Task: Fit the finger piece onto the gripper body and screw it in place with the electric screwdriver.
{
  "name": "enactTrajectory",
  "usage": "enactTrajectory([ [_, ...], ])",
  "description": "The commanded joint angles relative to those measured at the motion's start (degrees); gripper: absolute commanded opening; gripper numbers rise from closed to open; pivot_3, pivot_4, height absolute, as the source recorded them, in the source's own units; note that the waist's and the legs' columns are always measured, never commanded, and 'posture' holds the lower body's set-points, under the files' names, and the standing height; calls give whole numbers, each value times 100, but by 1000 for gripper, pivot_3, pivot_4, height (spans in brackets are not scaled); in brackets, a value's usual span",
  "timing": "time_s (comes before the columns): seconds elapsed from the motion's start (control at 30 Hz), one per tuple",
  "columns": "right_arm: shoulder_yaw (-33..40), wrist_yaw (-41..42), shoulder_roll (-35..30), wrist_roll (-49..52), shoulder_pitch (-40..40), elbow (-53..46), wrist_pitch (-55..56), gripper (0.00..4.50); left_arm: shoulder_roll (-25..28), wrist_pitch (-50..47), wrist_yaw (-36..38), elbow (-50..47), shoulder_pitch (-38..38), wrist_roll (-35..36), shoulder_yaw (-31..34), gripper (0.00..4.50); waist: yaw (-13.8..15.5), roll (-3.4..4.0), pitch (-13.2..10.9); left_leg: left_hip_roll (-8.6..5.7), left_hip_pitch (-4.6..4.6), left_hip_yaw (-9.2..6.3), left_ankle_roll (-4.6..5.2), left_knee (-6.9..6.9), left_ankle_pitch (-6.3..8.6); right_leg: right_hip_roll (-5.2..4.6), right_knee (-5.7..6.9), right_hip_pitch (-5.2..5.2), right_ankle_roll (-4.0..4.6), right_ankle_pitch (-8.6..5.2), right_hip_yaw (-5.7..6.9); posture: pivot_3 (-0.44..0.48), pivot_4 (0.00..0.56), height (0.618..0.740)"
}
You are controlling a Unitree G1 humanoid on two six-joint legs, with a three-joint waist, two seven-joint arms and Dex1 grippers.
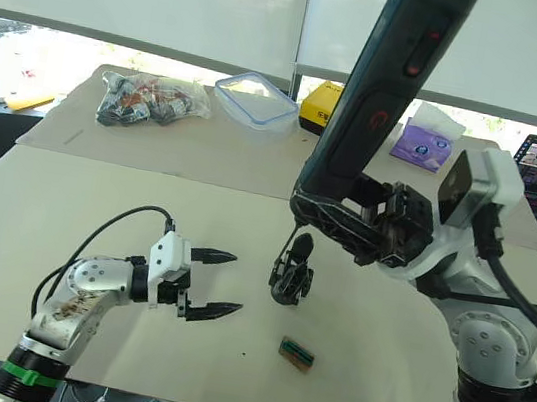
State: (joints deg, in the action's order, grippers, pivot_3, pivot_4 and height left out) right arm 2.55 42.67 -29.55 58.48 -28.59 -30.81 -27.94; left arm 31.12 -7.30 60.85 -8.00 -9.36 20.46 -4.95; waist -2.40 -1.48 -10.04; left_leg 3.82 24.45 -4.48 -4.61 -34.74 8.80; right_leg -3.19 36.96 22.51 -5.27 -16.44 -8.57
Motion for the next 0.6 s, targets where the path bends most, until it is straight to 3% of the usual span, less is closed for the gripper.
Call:
enactTrajectory([
  [0.03,114,249,46,-74,32,-200,252,1956,-237,205,-331,131,-101,-346,-250,4482,-8,0,0,0,2,0,0,-2,0,0,0,1,-1,1,0,0,150,740],
  [0.3,225,423,75,-103,199,-332,231,1956,-1022,200,-998,753,-556,-863,-689,4482,-14,-1,0,-1,1,-1,0,-3,0,1,4,0,-7,4,0,0,150,740],
  [0.6,225,356,59,-56,93,-381,146,1956,-1245,518,-774,1404,-939,-1077,-1012,4482,-18,0,0,-2,1,-1,0,-1,0,2,3,0,-8,4,0,0,150,740],
])
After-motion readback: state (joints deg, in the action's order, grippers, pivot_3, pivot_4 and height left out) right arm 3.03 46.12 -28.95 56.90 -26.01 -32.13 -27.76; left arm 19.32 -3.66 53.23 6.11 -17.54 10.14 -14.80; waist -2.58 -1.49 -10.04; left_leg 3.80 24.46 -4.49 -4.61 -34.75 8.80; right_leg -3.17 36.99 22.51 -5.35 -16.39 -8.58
